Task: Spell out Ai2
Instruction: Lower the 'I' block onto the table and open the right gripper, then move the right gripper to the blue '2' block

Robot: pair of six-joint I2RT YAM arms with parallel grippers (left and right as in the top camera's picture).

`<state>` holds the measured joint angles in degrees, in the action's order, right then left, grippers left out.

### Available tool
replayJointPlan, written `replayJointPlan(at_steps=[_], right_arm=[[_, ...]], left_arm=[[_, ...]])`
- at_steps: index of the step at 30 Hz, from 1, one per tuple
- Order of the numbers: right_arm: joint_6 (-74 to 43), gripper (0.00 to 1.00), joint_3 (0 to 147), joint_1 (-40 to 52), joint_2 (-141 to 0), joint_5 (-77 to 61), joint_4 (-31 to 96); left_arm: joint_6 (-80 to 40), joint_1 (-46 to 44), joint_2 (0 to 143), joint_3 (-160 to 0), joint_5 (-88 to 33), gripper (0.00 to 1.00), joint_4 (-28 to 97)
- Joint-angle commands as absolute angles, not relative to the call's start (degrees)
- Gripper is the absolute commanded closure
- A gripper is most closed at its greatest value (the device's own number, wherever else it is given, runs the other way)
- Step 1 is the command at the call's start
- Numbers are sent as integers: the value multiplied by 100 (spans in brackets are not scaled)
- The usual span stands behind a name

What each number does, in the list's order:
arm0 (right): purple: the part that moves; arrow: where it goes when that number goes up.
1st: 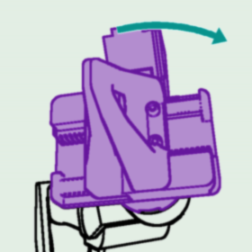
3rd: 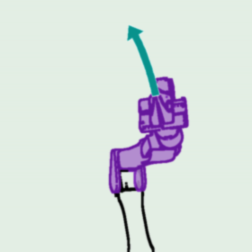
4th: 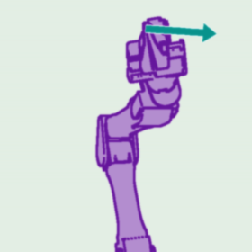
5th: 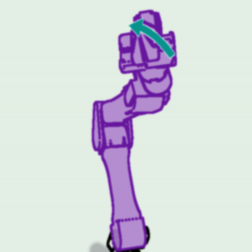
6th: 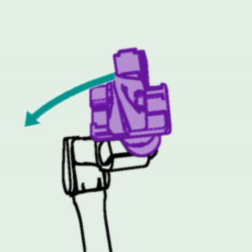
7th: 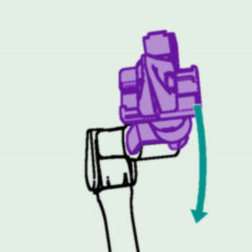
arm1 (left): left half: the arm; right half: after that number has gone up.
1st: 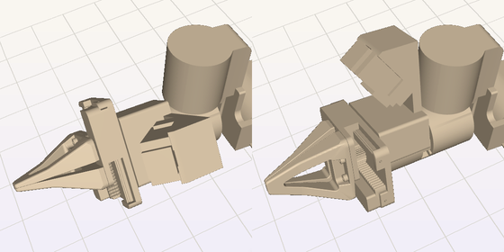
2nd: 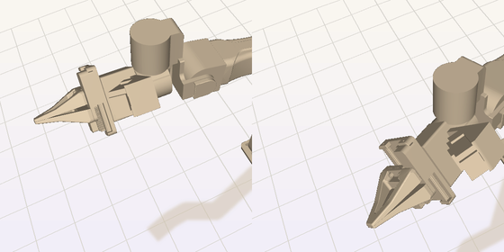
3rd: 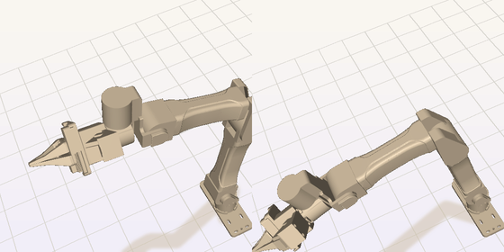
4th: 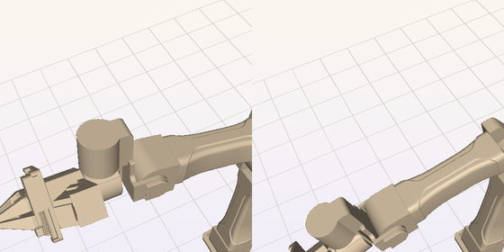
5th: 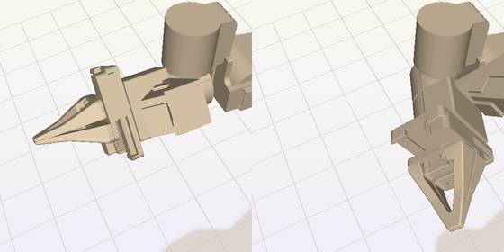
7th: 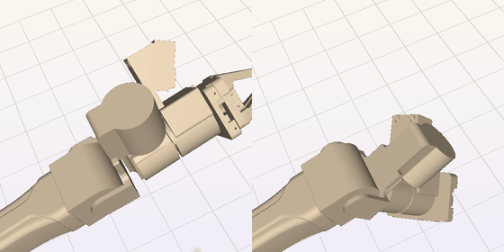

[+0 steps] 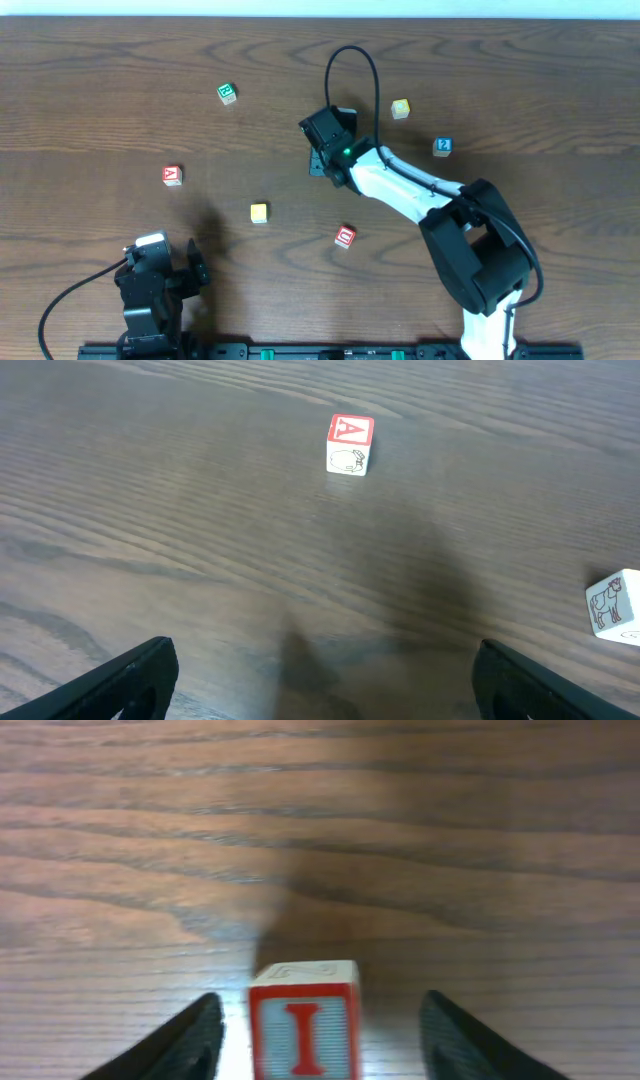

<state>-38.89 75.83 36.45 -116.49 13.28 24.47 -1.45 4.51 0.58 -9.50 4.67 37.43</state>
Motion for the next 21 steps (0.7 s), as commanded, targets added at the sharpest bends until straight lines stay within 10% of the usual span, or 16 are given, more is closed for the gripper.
replayJointPlan(at_steps=[1,10,15,21], right_arm=[[-3760,30,7839,3459,-11262,1824,2663],[-3306,2,8217,2711,-9738,2049,3577],[-2692,4,8191,2506,-9614,1752,3979],[-2709,71,7806,2475,-10016,1160,4018]], left_arm=[[-126,486,25,-902,499,5,3752],[-126,486,25,-902,499,5,3752],[-126,486,25,-902,499,5,3752],[-126,486,25,-902,499,5,3752]])
